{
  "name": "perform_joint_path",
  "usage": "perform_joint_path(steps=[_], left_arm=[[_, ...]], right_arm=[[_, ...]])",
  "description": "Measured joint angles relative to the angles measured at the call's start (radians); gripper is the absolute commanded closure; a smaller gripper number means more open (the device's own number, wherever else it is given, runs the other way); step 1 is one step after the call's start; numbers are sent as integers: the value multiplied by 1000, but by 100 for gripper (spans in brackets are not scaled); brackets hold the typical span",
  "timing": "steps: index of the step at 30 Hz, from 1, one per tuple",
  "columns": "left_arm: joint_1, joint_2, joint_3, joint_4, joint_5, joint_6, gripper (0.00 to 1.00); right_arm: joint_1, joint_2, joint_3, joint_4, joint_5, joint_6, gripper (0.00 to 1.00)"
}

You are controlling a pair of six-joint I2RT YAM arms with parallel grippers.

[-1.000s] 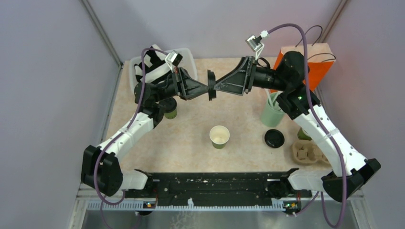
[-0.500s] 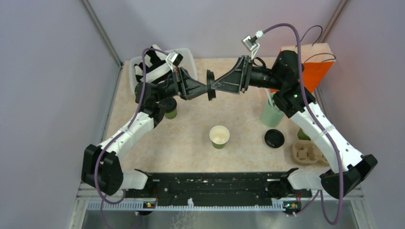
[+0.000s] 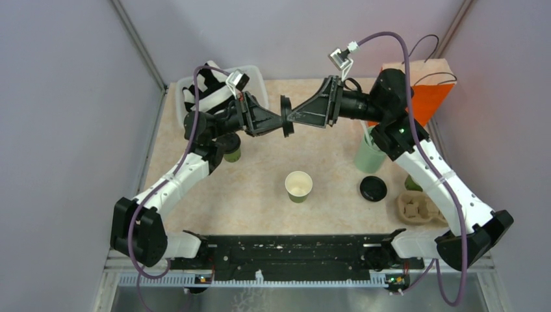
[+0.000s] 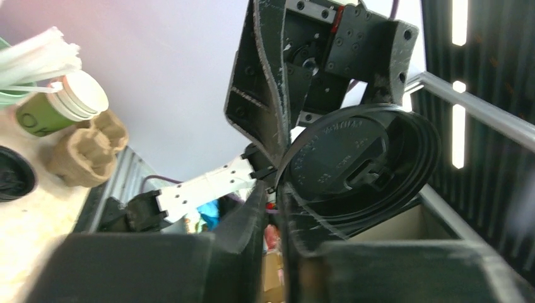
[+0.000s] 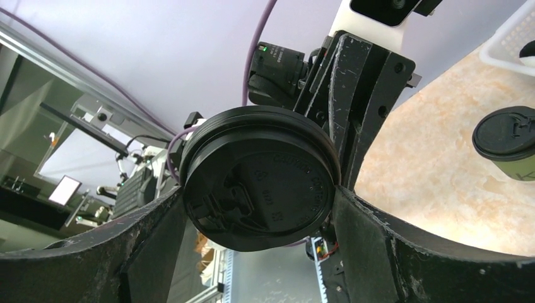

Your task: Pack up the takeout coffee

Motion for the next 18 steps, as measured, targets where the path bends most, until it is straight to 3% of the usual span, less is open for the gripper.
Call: perform_joint_path(steps=[1, 6, 8, 13, 18], left_arm=[[0, -3, 0, -15, 0, 11, 61], [8, -63, -54, -135, -8, 95, 39], [21, -112, -97, -224, -8, 150, 35], [98, -260, -122, -770, -74, 460, 21], [124, -307, -73, -1233, -188, 719, 7]], right_arm=[[0, 0, 0, -1, 2, 0, 21], [-1, -2, -2, -51, 21, -27, 21], [-9, -13, -21, -87, 33, -63, 21], [-20, -52, -39, -372, 171, -279, 22], [35, -34, -39, -711, 481, -501, 22]])
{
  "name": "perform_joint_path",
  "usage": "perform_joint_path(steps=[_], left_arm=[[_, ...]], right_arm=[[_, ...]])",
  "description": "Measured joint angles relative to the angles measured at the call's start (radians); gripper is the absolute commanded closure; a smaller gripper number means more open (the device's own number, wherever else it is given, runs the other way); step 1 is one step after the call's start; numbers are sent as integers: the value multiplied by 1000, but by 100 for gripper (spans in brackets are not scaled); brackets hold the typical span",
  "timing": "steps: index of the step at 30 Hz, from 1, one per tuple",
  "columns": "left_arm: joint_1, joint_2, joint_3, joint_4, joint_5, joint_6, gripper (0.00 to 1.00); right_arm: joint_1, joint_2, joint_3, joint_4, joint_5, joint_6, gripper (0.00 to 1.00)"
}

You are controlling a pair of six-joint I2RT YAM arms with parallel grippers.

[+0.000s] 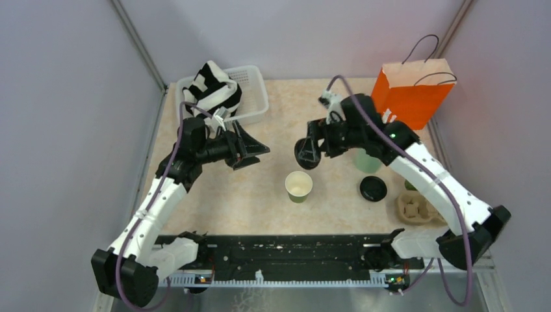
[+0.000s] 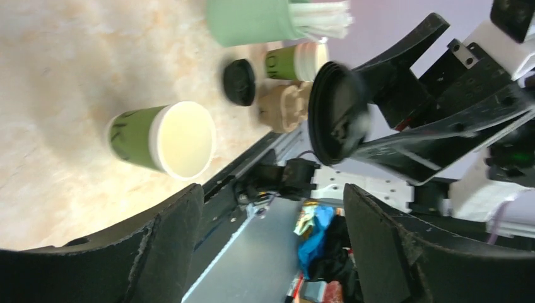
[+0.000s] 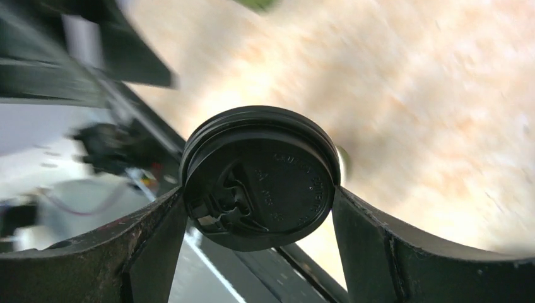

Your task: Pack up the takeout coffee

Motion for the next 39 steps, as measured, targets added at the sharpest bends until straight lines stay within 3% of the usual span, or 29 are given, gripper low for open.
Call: perform_joint_path(steps=[7, 13, 39], left_arm=[[0, -29, 53, -264, -84, 173, 3], [0, -90, 53, -369, -144, 234, 2], [0, -132, 52, -437, -190, 272, 2]], right_arm=[[271, 253, 30, -290, 391, -115, 22], [386, 396, 98, -372, 566, -126, 22], [393, 451, 138, -341, 558, -141, 20]])
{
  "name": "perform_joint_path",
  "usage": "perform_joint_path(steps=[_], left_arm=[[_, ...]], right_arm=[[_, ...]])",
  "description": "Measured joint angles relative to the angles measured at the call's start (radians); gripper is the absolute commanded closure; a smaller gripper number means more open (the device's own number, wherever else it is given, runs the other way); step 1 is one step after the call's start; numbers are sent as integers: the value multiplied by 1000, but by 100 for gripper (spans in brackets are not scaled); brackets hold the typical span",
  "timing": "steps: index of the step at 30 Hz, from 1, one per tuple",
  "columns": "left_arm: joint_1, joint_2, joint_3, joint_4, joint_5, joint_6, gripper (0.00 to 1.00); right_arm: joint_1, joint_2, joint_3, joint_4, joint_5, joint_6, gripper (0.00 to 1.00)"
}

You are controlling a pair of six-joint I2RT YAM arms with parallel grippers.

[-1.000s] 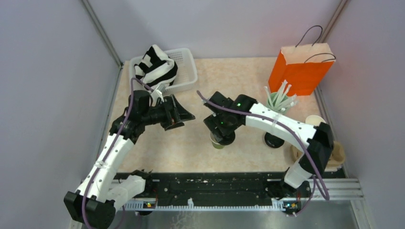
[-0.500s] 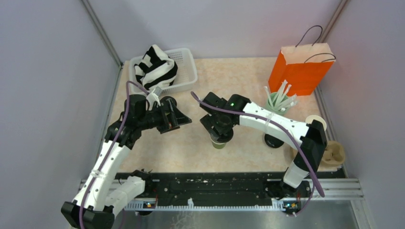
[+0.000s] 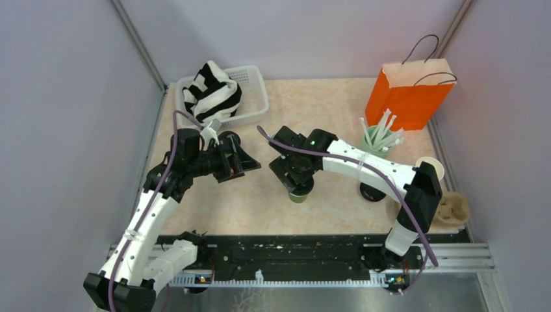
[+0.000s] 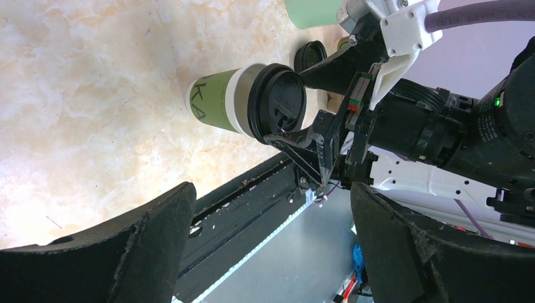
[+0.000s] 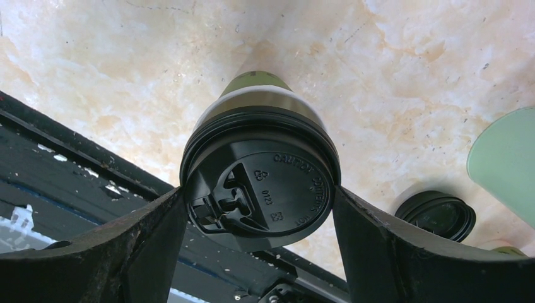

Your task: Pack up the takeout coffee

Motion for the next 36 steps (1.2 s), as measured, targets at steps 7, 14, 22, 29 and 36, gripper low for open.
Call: perform_joint_path(steps=[7, 14, 22, 29, 36], left_arm=[[0, 3, 0, 0, 0, 0, 2], [0, 3, 0, 0, 0, 0, 2], [0, 4, 0, 0, 0, 0, 2], [0, 5, 0, 0, 0, 0, 2], [0, 5, 0, 0, 0, 0, 2]], right_arm=[[0, 0, -9, 8, -3, 0, 19], [0, 4, -27, 16, -4, 0, 18], [0, 4, -27, 19, -6, 0, 17], [1, 11, -29, 23, -9, 0, 17], [1, 19, -46, 36, -11, 0, 16]])
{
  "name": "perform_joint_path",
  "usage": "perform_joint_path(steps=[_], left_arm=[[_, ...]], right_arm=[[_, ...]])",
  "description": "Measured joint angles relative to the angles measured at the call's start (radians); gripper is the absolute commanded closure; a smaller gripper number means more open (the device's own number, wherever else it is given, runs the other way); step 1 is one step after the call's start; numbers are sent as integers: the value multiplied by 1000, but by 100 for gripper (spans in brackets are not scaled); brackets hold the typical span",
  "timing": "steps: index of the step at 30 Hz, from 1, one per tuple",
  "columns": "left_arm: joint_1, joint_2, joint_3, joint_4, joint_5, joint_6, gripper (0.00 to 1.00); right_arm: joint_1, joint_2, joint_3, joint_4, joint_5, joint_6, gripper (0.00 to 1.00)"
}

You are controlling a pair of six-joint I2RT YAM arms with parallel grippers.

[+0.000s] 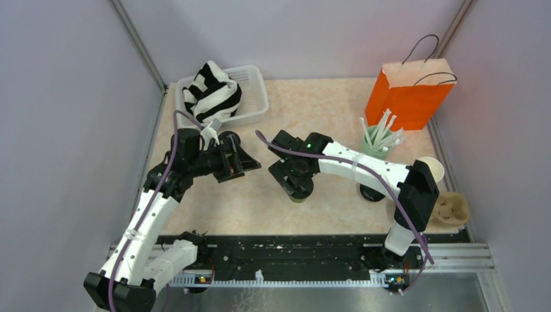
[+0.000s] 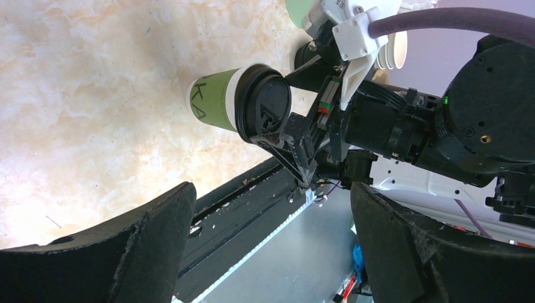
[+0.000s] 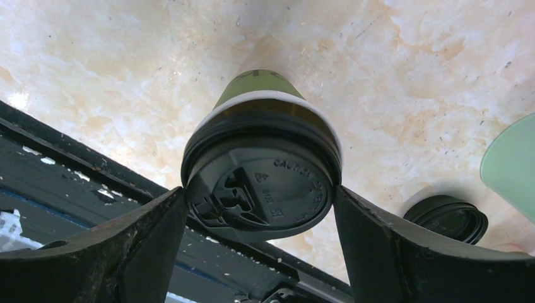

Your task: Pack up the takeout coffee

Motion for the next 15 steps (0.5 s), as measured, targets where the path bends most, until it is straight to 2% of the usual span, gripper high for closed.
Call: perform_joint_path(steps=[8, 15], left_arm=[[0, 0, 0, 0, 4, -1, 2], [0, 0, -6, 12, 26, -10, 2]], right_arm=[[0, 6, 0, 6, 1, 0, 12], [0, 6, 32, -28, 0, 2, 3]])
